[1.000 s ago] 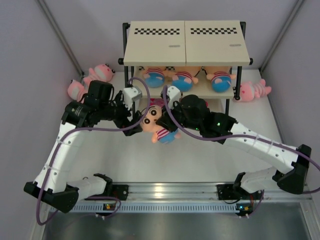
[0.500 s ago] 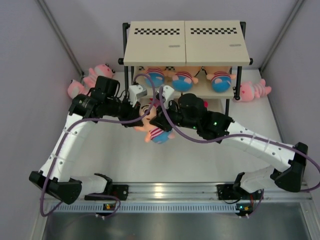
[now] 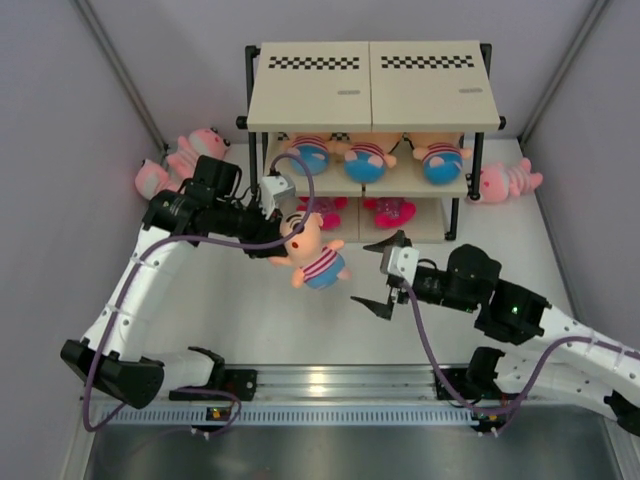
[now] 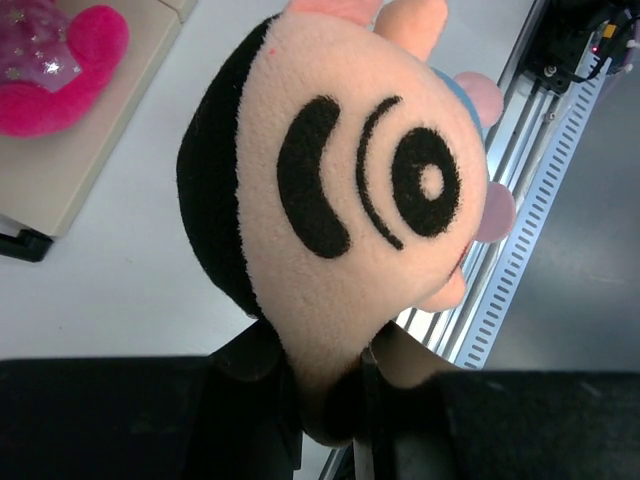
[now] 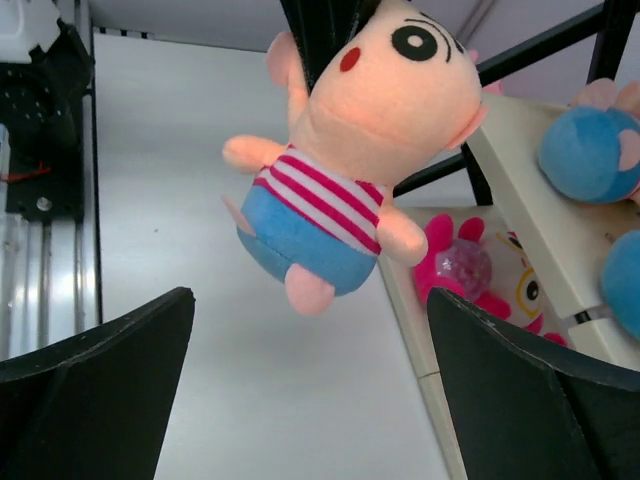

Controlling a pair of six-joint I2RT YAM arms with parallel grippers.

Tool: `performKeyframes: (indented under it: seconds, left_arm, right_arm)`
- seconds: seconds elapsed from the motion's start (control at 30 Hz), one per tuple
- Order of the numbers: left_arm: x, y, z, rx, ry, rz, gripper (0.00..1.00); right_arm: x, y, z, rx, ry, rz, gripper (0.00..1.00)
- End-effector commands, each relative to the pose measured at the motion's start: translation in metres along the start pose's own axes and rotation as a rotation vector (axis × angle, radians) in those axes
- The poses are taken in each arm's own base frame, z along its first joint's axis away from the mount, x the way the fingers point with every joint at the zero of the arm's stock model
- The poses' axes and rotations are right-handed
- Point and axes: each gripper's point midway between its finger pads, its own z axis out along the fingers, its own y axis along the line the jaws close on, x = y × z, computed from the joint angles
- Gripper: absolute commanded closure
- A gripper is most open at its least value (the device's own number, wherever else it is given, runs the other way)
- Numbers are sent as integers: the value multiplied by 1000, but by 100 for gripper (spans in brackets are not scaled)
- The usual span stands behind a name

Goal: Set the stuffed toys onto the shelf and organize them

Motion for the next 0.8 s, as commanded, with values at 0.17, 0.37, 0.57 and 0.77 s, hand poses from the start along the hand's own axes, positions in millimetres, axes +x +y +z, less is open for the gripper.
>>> performKeyframes:
  seconds: [0.17, 0.37, 0.57, 0.77]
  left_arm:
    - [-15, -18, -8, 65, -82, 70, 100]
    - [-16, -16, -9, 56, -84, 71, 100]
    - [-16, -15, -6, 71, -77, 54, 100]
    - [-12, 3, -10, -39, -43, 54, 65]
  right_arm:
    - [0, -3, 24, -41, -21, -342, 1]
    - [17, -1, 57, -55, 27, -384, 5]
    - [-10, -15, 74, 52, -79, -252, 57]
    - [-16, -14, 67, 48, -56, -145, 100]
